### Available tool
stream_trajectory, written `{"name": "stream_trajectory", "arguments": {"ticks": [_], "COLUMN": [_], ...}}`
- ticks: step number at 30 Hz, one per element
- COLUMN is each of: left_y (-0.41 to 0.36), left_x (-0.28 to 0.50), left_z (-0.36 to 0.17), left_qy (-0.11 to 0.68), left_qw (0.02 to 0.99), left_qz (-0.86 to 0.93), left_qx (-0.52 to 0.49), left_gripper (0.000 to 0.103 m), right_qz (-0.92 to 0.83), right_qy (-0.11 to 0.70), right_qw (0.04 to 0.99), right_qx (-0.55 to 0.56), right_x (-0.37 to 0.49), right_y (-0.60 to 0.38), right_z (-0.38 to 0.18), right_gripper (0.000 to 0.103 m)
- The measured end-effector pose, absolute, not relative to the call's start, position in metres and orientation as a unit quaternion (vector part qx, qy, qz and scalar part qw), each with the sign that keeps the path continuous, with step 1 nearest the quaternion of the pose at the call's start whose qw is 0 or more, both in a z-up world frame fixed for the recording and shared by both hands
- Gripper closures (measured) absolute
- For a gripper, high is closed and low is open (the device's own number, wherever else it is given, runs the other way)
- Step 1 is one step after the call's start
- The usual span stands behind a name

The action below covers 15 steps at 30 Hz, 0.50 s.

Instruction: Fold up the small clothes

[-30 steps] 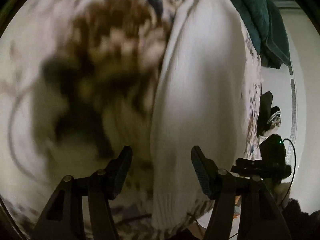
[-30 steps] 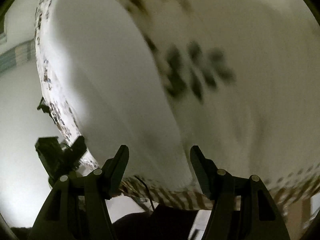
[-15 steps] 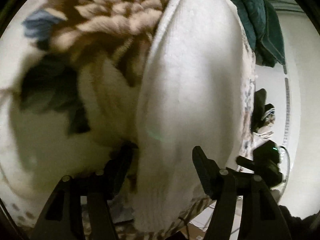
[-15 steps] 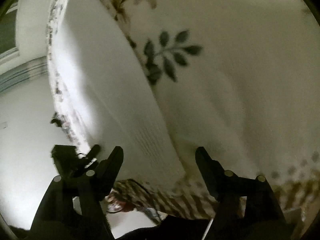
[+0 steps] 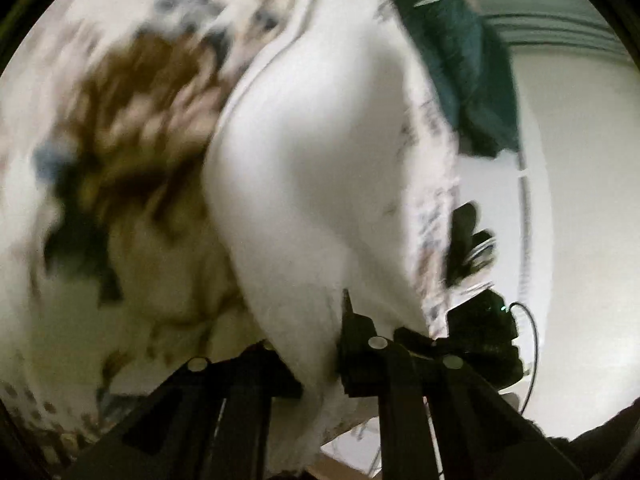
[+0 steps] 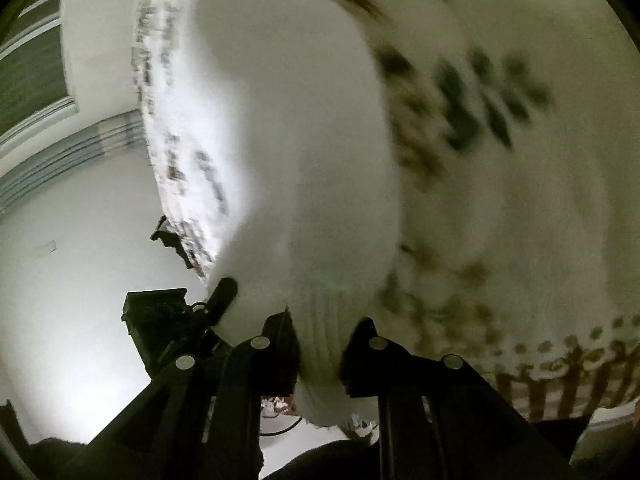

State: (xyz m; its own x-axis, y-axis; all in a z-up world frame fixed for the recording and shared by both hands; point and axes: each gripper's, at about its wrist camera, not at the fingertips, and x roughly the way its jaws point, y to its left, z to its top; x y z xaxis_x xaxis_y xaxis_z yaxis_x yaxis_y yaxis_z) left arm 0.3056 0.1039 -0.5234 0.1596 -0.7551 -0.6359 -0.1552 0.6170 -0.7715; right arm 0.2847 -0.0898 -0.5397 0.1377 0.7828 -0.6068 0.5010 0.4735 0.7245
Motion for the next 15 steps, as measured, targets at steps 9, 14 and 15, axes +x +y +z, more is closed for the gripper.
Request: {"name": "stream_trajectory", "arguments": {"ticks": [9,14,15], "left_y": [0.08,0.082,0.085], "left_x": [0.489,0.592,0.611], "left_z": [-0.468,-0.494,-0.498], "left_qy": [0.523,0.512,0.503], "left_qw": [0.727,0.731,0.733], "left_qz": [-0.269,-0.244,-0.236], "left_qx": [-0.355,-0.38,-0.392], "left_gripper": [0.094,0.057,0.037], "right_qz": [0.138,0.134,0.131], "right_qy": [0.58,0.558,0.559], "right_qw": [0.639,0.655,0.646], "right_qx": [0.486,0.492,0.503], "right_x": [0.478,0.618,0.648], "right_y": [-0.122,-0.149,-0.147], "right_z": [-0.471,-0.477,-0.486], "right_gripper": [0.087,0.074,0.067]}}
